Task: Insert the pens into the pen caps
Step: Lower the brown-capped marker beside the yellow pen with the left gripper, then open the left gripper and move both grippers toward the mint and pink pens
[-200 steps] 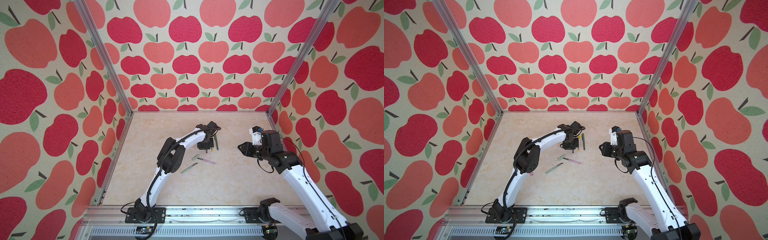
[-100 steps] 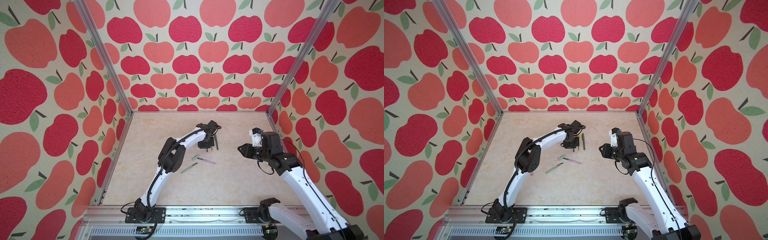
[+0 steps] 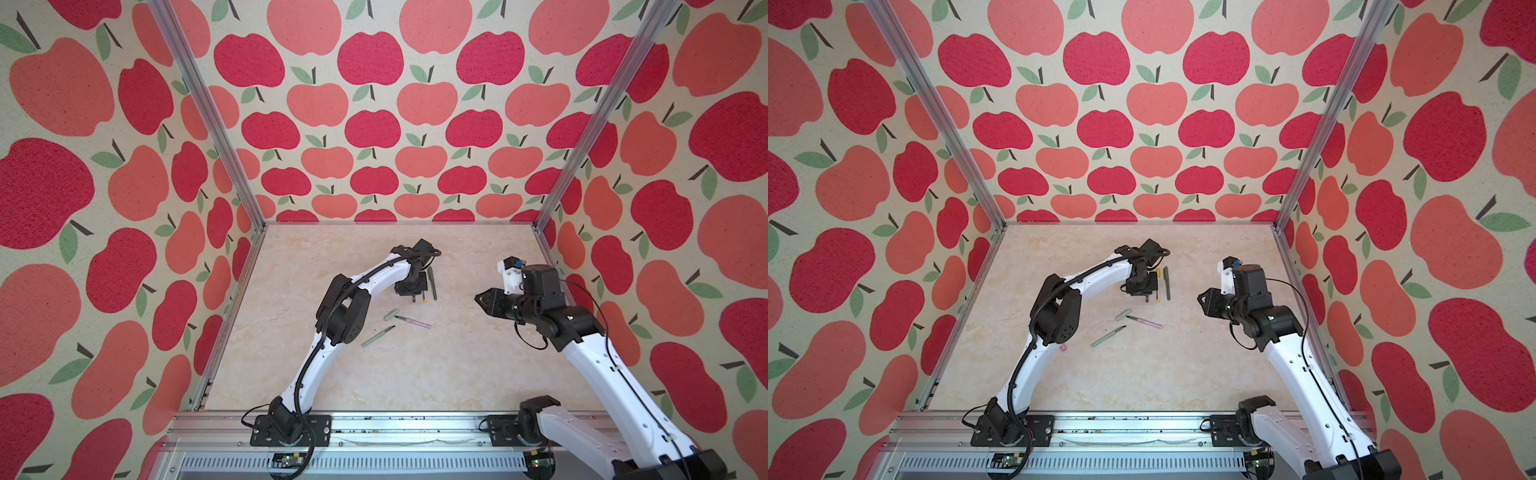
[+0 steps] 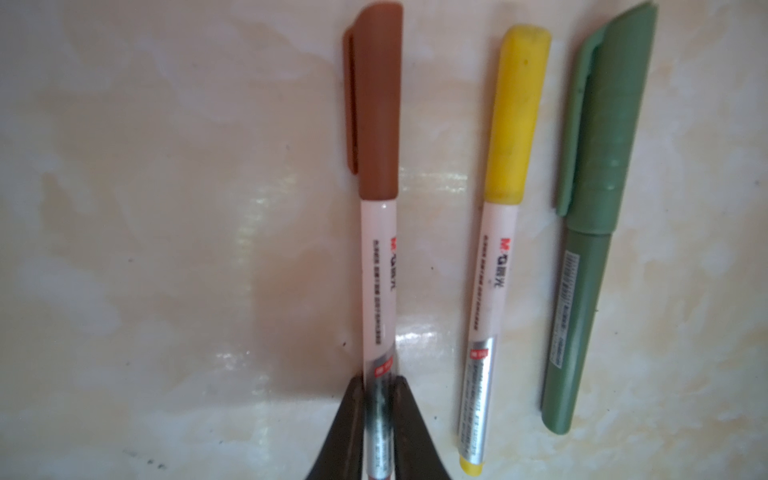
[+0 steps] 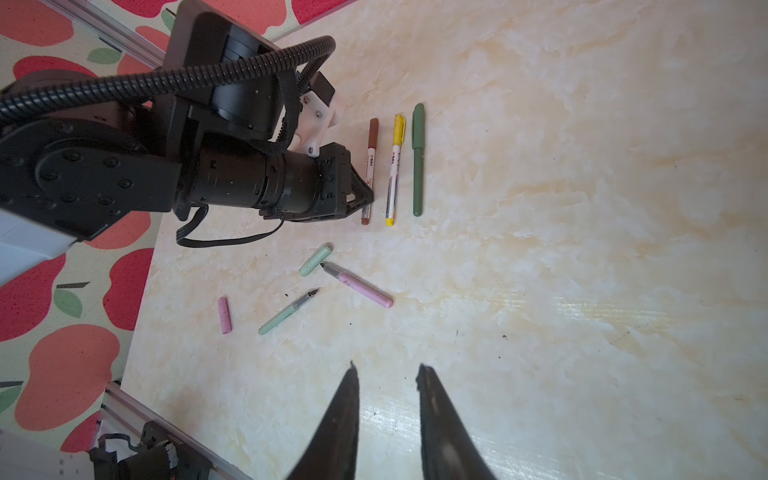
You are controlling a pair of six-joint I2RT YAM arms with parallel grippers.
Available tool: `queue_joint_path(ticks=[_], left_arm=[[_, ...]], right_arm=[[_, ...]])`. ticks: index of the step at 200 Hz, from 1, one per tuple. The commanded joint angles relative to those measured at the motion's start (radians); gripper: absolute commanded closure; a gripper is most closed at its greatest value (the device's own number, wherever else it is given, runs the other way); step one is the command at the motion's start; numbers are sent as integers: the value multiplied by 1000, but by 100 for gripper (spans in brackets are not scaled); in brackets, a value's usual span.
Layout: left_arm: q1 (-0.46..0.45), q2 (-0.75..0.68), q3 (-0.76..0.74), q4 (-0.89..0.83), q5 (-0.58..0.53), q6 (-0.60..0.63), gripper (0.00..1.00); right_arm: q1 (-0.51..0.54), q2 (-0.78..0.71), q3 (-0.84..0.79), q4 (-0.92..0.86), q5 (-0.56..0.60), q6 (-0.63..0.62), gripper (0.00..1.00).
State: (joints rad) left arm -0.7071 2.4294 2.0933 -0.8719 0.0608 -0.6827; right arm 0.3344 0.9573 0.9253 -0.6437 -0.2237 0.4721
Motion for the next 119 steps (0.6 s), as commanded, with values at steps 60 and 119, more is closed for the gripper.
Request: queue_joint_path(ticks=[60,119], left_arm=[[3,-135,-101,81,-23,42,65],[-3,-495,-349,241,-93,119,51]], right_arm=[[-8,-32,-28,51,-85,3,68],[51,-51,-35,61,-124,-7,66]])
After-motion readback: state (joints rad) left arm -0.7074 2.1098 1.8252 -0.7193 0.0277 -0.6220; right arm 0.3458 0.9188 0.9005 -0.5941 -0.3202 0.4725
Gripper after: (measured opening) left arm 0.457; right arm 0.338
